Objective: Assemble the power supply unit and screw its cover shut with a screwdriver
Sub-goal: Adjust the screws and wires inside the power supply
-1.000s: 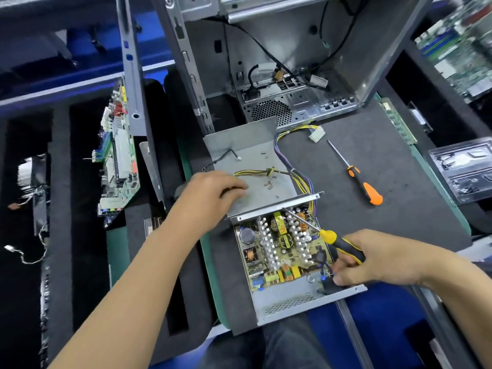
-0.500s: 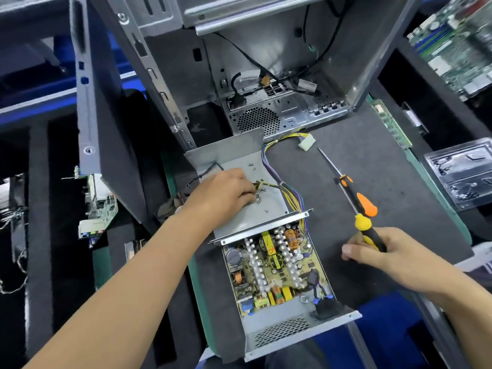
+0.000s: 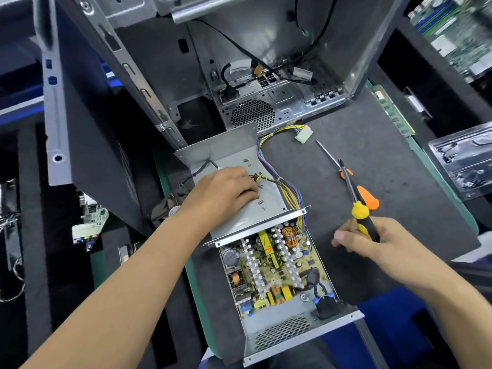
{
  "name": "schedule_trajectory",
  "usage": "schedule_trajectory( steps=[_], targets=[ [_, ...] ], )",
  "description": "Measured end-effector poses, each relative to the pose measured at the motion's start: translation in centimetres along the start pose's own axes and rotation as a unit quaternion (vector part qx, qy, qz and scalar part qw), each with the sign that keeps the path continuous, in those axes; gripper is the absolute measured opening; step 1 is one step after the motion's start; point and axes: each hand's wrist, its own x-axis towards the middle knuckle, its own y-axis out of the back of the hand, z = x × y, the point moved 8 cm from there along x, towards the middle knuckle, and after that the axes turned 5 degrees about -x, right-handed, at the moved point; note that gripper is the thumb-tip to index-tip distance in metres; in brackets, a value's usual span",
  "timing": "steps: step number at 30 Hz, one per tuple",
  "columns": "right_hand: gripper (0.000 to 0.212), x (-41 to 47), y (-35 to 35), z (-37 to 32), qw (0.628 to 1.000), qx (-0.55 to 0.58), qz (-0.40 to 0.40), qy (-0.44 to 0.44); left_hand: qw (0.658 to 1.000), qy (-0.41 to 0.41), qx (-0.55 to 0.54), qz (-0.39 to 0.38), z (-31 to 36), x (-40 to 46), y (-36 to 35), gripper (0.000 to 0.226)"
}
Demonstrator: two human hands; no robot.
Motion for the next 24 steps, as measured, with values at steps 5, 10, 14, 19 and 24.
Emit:
schedule_trajectory(
  steps=[5,10,14,19,24],
  targets=[
    [0.048,-0.8,-0.1,-0.1,1.000,0.015,0.006,0.011,0.999,-0.009,0.012,0.030,0.3,-0.5,0.5,0.018],
    [0.057,-2.1,-2.6,0.2,0.987,-0.072,-0.139,-0.026,0.936,0.150,-0.254,0.194,-2.1,-3.6,3.8,0.017],
    [0.055,-2.8,-3.4,0.3,0.978,-0.091,-0.184,-0.027,0.758,0.257,-0.541,0.259,-3.2,-7.7,2.6,0.020],
    [0.047,-3.1,-4.0,0.1,0.970,-0.115,-0.210,-0.046,0.600,0.302,-0.694,0.260,-2.5,-11.4,0.1,0.024],
    [0.047,-2.9,-4.6,-0.1,0.961,-0.137,-0.236,-0.044,0.512,0.287,-0.758,0.284,-2.9,-13.5,0.9,0.036]
  ],
)
